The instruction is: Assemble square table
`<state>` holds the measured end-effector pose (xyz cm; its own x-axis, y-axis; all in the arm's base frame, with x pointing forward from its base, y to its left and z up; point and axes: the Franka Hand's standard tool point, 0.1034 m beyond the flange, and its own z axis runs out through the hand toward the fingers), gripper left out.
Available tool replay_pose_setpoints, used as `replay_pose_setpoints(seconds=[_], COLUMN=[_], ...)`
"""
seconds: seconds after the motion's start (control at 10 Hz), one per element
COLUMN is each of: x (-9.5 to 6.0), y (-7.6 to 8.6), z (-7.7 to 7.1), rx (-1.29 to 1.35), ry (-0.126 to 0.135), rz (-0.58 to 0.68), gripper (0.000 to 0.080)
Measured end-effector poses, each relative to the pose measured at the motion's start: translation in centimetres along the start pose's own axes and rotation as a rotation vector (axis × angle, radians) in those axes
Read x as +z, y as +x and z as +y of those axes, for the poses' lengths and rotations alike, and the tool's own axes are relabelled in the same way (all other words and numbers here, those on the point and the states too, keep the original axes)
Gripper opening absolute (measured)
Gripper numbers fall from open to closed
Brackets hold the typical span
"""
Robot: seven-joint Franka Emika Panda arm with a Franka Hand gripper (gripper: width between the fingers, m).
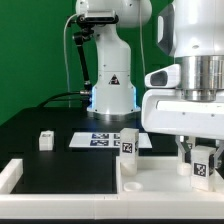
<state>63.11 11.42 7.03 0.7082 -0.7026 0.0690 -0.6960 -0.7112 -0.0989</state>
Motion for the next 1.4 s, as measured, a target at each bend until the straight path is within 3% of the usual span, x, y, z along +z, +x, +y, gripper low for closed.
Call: replay_pose_setpoints(seconds=[0.1,0.3,0.4,0.7,0.9,1.1,1.4], x=[0.09,0.19,0.18,0.21,0.20,0.22,0.18], y=[-0.02,0.01,-0.13,-0.09,-0.02,-0.31,-0.11], z=[0.12,0.53,0.67,0.42,0.61,0.39,0.76], rx=[0.232,0.524,0.476,0.650,0.939,1.221,1.272], ry=[-0.001,0.058,0.008,0.012,0.011,0.035,0.033], rz=[-0.022,-0.036,-0.035,-0.044,-0.080,-0.073,-0.062], gripper=[0.0289,0.0292,0.0293,0.0293,0.0293,0.0294,0.0301])
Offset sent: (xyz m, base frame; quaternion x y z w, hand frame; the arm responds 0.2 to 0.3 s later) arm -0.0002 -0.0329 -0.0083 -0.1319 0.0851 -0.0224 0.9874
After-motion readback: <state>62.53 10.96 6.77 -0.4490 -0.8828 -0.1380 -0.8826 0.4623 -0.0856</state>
